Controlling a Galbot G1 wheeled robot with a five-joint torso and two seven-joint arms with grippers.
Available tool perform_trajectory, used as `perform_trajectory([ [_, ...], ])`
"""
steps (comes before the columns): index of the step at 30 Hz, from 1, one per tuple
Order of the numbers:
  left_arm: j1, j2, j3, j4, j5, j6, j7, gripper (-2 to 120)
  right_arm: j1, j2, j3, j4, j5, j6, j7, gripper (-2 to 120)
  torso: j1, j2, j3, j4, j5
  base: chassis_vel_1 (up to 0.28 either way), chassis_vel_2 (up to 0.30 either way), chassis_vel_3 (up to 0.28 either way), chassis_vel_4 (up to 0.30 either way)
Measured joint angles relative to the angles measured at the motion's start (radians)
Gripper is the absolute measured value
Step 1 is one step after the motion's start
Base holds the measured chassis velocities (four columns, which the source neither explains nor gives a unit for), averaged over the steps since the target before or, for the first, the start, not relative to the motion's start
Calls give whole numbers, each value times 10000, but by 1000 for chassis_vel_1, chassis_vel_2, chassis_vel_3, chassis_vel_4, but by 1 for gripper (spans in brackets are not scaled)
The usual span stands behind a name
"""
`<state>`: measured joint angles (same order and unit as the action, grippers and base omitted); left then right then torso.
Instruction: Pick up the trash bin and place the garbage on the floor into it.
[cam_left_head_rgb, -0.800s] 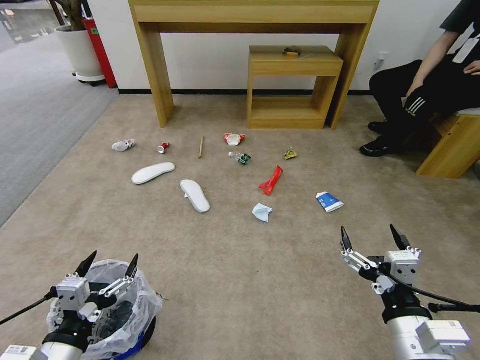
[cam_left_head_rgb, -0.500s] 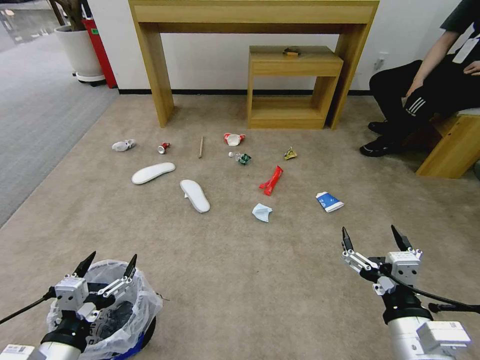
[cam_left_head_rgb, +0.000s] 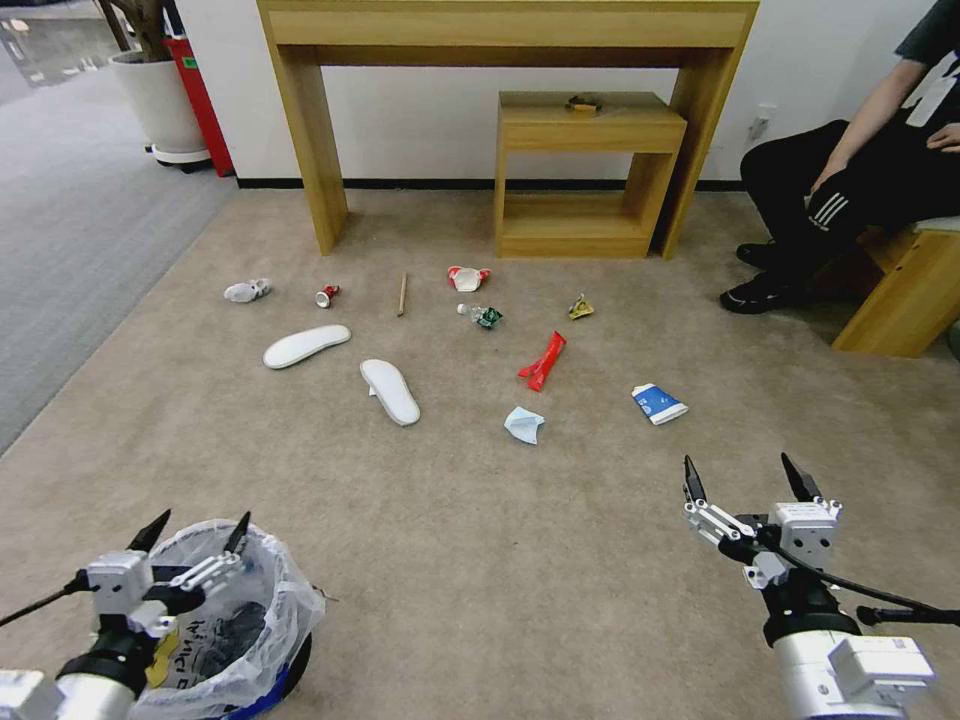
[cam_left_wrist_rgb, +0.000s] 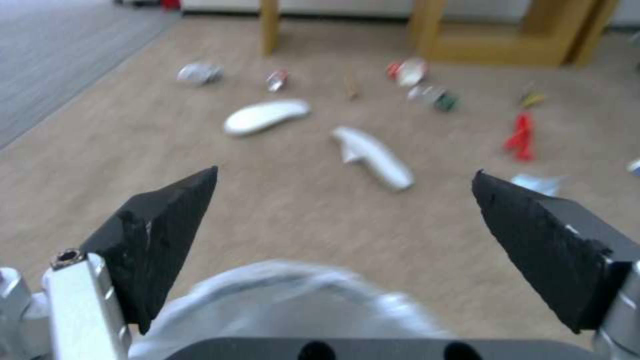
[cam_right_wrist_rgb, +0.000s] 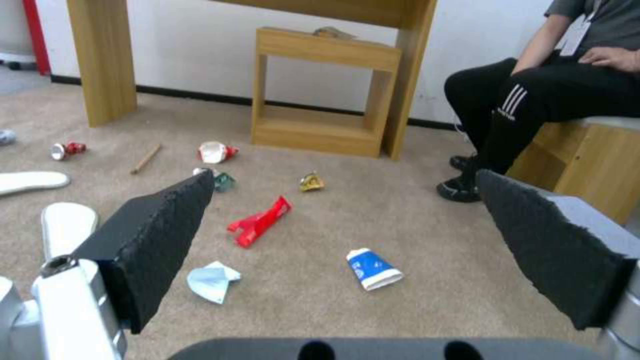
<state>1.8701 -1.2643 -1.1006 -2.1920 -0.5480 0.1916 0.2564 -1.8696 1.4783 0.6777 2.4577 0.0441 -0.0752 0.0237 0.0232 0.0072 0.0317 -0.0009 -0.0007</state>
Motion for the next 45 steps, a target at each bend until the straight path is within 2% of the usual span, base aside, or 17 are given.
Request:
perform_trajectory([
  [2,-181,484,-394,437,-182,355,30,100,2,0,24,-29,28,-23,0,100,0,0,0,0,1,0,0,0,0],
  [3,-181,484,-394,437,-182,355,30,100,2,0,24,-29,28,-23,0,100,0,0,0,0,1,0,0,0,0],
  [5,-255,1137,-870,971,-489,1062,272,100,24,0,43,-97,76,-70,2,100,0,-1,-1,-1,5,0,0,0,0],
  [7,-255,1312,-981,1122,-534,1323,399,100,26,1,37,-127,96,-85,4,100,0,0,0,1,4,0,0,0,0],
  [9,-226,1721,-1138,1617,-575,2025,767,100,27,23,-1,-209,120,-94,8,100,0,0,0,1,1,0,0,0,0],
  [10,-210,1888,-1164,1846,-547,2384,907,100,21,40,-26,-249,124,-95,21,100,-1,0,0,2,2,0,0,0,0],
  [11,-210,1888,-1164,1846,-547,2384,907,100,21,40,-26,-249,124,-95,21,100,-1,0,0,2,2,0,0,0,0],
  [15,-294,2316,-1065,2531,-602,3678,1133,100,-24,64,-35,-340,204,-95,123,100,0,0,0,3,5,0,0,0,0],
  [19,-690,2498,-814,2977,-600,4150,1130,100,-102,86,-25,-426,241,-40,222,100,0,0,0,2,3,0,0,0,0],
  [30,-1799,2914,-140,4016,-132,4744,831,100,-368,111,-51,-529,330,269,556,100,0,0,0,0,4,0,0,0,0],
  [45,-1729,2961,81,4120,-39,5076,1063,99,-473,105,-75,-553,485,373,835,100,0,0,-1,2,9,0,0,0,0],
])
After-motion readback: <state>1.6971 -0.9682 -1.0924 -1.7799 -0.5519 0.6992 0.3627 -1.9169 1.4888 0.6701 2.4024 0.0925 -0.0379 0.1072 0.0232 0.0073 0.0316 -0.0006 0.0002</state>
